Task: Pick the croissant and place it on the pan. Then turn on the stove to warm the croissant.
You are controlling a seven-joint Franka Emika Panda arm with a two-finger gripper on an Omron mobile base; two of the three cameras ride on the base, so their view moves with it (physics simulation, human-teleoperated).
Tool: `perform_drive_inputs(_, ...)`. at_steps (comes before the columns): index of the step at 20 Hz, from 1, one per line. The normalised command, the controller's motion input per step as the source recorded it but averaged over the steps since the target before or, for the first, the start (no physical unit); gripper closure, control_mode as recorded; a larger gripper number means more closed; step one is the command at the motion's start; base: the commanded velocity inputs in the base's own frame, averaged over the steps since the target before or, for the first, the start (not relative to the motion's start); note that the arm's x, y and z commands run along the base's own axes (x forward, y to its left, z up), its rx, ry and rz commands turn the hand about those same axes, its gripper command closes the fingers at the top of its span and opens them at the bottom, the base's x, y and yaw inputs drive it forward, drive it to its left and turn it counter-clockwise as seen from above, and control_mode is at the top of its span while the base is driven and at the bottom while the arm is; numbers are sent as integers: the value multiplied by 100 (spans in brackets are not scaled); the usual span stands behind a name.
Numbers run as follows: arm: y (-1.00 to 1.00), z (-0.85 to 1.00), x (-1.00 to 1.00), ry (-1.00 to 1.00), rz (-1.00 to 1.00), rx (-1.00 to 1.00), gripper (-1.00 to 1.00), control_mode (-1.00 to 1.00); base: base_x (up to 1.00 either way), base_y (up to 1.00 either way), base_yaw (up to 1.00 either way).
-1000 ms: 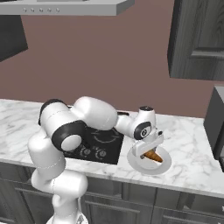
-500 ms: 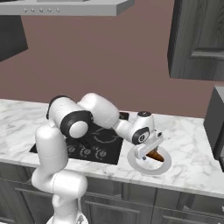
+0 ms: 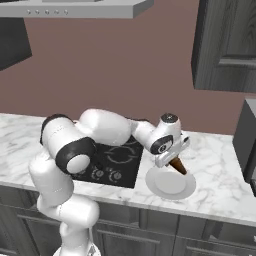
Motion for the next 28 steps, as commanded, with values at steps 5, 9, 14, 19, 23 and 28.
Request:
perform_drive_inputs(5,80,99,-52,-40,0,-8,100,-100,0,0,0)
perform_drive_inputs(9,96,77,-61,-34,0,-5,100,-100,0,0,0)
perform_drive_inputs(14,100,68,-61,-28,0,-3,100,-100,0,0,0)
perform_drive_inputs(19,45,29,-22,-12,0,-1,100,-100,0,0,0)
perform_drive_inputs(23,24,20,-5,0,0,1,100,-100,0,0,0)
perform_drive_inputs(28,64,83,-12,0,-1,2,100,-100,0,0,0)
